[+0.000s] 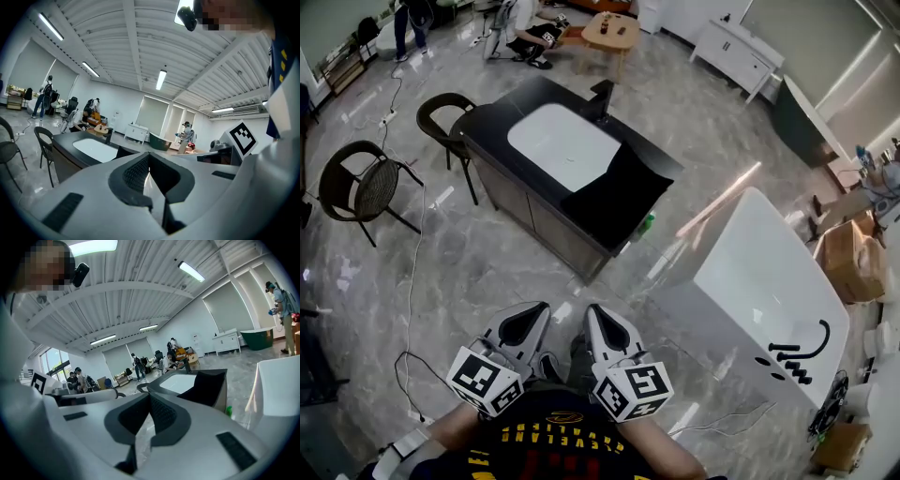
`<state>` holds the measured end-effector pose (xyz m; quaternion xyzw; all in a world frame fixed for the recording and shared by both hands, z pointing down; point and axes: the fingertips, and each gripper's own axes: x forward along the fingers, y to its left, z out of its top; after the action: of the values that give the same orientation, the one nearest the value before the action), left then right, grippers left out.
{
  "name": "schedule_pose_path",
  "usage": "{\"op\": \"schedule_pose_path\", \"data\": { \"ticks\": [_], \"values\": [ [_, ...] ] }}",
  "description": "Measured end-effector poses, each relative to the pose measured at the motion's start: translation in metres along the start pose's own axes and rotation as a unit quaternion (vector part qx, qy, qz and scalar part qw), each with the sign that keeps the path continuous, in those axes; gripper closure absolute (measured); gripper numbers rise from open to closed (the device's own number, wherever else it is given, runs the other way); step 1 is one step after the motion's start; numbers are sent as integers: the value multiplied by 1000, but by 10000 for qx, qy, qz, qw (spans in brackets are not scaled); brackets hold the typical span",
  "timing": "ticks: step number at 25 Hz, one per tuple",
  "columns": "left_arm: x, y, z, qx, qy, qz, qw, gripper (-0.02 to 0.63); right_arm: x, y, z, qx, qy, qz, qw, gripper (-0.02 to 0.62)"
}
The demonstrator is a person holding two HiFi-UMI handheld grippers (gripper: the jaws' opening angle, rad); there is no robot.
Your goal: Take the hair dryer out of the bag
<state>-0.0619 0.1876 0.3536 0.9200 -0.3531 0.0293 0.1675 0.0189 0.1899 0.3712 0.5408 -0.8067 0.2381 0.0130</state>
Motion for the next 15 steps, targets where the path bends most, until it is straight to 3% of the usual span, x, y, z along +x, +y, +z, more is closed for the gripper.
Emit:
{"op": "schedule_pose_path", "data": {
  "ticks": [8,15],
  "values": [
    [37,34,27,161,-26,397,9991,604,55,-19,31,-28,18,416,9991,586],
    [93,56,39,80,10,596,9982,604,101,-63,51,9,276,612,9977,586]
  ]
}}
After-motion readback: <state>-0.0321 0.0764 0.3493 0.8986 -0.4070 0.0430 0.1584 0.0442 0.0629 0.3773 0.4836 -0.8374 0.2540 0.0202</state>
